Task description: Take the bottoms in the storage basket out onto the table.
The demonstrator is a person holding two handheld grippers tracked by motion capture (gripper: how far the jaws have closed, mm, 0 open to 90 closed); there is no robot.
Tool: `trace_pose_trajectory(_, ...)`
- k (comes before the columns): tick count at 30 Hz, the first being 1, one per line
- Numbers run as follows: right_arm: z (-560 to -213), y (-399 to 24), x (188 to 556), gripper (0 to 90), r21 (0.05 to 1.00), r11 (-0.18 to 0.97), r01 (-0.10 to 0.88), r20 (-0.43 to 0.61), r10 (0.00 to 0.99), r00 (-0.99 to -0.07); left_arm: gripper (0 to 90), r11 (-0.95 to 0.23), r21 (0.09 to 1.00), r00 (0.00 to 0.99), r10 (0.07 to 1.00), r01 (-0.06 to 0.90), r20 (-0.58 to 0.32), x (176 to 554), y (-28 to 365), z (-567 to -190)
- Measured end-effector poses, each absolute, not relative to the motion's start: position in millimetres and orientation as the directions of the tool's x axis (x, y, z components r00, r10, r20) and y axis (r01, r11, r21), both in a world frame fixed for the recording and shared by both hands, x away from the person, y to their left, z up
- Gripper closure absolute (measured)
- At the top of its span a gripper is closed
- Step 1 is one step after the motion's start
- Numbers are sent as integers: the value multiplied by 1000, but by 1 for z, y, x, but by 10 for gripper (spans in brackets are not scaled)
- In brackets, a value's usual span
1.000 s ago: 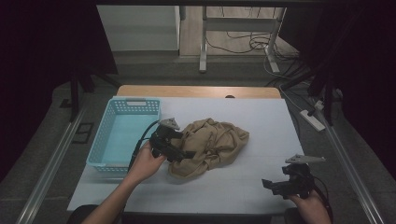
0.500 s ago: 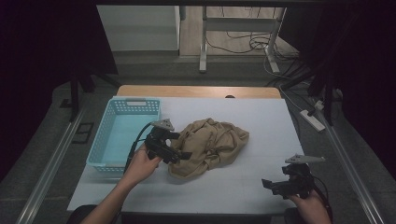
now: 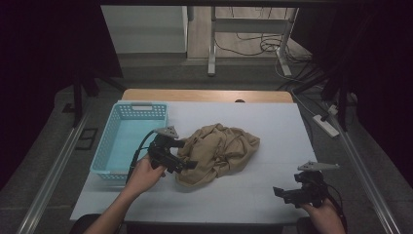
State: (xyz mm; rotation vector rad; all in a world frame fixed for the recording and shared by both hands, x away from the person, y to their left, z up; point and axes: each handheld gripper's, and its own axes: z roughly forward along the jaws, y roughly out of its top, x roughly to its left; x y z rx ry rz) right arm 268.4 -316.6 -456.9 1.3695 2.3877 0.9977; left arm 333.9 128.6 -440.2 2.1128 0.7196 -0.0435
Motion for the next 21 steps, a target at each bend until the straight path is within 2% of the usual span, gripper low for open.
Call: trace_pose_trajectory(21,-457,-316,268,10,649,339,681,140,827,-545,0,-428,747,825,489,508,-281,322,142,-440)
